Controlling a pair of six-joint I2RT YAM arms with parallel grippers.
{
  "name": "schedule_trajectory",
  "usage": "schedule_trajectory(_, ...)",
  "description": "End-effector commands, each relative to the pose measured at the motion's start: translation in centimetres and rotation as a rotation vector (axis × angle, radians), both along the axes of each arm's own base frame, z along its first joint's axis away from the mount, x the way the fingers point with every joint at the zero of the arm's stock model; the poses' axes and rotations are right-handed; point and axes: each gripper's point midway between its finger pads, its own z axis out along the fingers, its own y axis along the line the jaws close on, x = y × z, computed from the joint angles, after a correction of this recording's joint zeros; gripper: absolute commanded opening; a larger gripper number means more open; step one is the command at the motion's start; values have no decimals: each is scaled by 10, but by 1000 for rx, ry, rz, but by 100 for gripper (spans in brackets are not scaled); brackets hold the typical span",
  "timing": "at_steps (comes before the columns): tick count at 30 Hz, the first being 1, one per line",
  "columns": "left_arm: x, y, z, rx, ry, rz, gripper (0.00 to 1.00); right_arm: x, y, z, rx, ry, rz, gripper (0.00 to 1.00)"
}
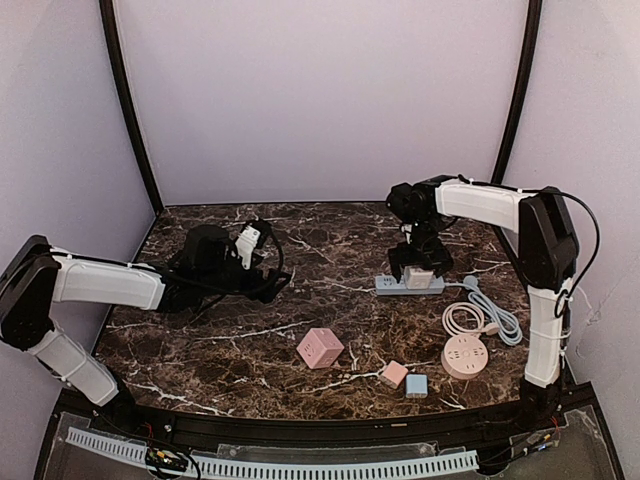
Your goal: Insert the plug
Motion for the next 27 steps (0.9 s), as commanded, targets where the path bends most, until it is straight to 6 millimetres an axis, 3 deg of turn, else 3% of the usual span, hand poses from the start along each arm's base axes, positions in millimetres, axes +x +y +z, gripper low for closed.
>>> schedule_trajectory(1, -7, 4, 4, -2, -2, -7, 95, 2, 2, 11, 6, -33, 4, 99)
schedule_trajectory(13, -14, 7, 0, 2, 38, -6, 95, 13, 6, 44, 68, -174, 13, 99)
schedule_trajectory(20, -37, 5, -5, 42, 54, -26, 95, 13, 0, 67, 110, -382, -12, 99)
schedule_trajectory(25, -54, 0, -11, 89, 59, -41, 95, 6, -12, 80, 116, -464, -38, 99)
schedule_trajectory(27, -63, -4, -12, 108, 60, -53, 95, 4, -7, 83, 135, -461, 8, 99)
